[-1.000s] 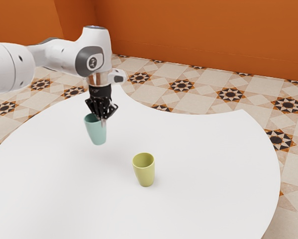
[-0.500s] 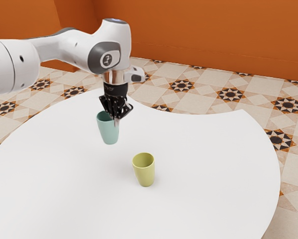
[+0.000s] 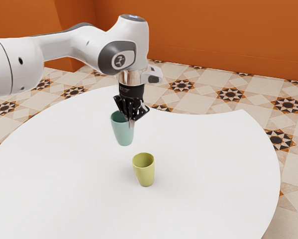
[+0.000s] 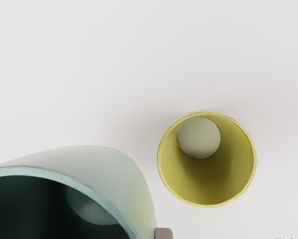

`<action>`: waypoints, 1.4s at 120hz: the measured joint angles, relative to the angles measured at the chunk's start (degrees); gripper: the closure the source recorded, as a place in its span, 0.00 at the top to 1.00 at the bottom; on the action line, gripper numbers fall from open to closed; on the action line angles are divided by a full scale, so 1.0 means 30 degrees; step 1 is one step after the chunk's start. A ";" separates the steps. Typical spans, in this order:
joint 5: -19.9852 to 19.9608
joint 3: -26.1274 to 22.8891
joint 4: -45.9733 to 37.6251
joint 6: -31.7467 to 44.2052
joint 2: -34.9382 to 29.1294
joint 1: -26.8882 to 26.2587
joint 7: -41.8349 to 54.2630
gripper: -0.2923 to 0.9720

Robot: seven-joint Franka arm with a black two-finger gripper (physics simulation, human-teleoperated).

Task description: Place the left cup onto the right cup

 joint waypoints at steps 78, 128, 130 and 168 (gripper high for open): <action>-0.0043 -0.1353 -0.0136 0.0266 -0.0004 0.0062 -0.1670 0.15; -0.0185 -0.1556 -0.0219 0.0585 0.0371 0.0048 -0.2473 0.15; -0.0183 -0.1557 -0.0212 0.0605 0.0396 0.0047 -0.2498 0.15; -0.0171 -0.1561 -0.0169 0.0876 0.0698 -0.0006 -0.2872 0.15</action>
